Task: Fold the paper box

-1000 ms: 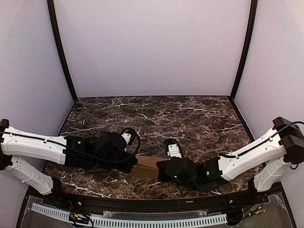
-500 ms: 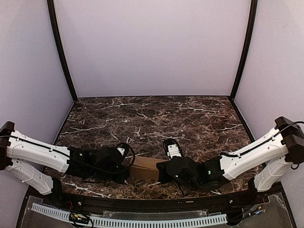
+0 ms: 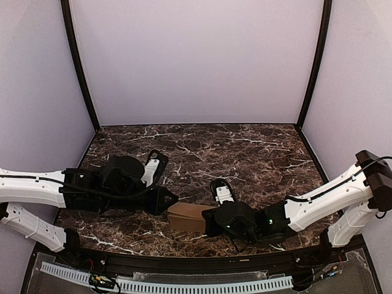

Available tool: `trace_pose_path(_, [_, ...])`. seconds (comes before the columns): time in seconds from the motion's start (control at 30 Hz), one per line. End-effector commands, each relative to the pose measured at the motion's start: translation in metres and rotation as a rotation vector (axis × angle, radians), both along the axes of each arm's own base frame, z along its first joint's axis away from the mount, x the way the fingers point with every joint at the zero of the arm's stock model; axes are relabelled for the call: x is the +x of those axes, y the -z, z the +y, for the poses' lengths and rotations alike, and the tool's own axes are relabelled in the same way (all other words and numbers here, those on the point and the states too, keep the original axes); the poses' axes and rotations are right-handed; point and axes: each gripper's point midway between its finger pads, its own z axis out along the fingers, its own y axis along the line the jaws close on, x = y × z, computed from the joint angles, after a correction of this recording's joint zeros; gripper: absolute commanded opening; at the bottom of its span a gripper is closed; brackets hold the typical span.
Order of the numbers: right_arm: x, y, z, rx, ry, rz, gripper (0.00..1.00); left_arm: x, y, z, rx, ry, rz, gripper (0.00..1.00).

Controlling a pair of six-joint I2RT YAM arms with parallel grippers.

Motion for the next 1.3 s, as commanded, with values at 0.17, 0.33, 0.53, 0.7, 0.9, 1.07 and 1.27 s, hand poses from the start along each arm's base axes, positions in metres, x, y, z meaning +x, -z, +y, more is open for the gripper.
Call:
trace_pose_path(0.17, [-0.018,0.069,-0.045,-0.297,-0.062,0.094,0.00,0.024,0.040,0.020,0.195,-0.069,-0.011,0.01])
trace_pose_path(0.33, [-0.018,0.069,-0.046,-0.297,-0.062,0.096,0.00,0.023,0.065,0.017,0.230,-0.070,0.023,0.01])
trace_pose_path(0.53, [-0.019,0.072,-0.048,-0.302,-0.062,0.102,0.00,0.016,0.087,0.022,0.242,-0.073,0.073,0.01])
trace_pose_path(0.7, [-0.020,0.073,-0.047,-0.306,-0.067,0.104,0.00,0.009,0.113,0.029,0.269,-0.081,0.125,0.01])
trace_pose_path(0.9, [-0.019,0.071,-0.050,-0.302,-0.061,0.104,0.00,0.000,0.137,0.035,0.296,-0.079,0.183,0.01])
trace_pose_path(1.07, [-0.018,0.066,-0.055,-0.289,-0.044,0.104,0.00,-0.007,0.145,0.044,0.291,-0.088,0.212,0.01])
trace_pose_path(1.27, [-0.008,0.034,-0.056,-0.228,-0.008,0.064,0.00,-0.013,0.157,0.053,0.295,-0.107,0.232,0.01])
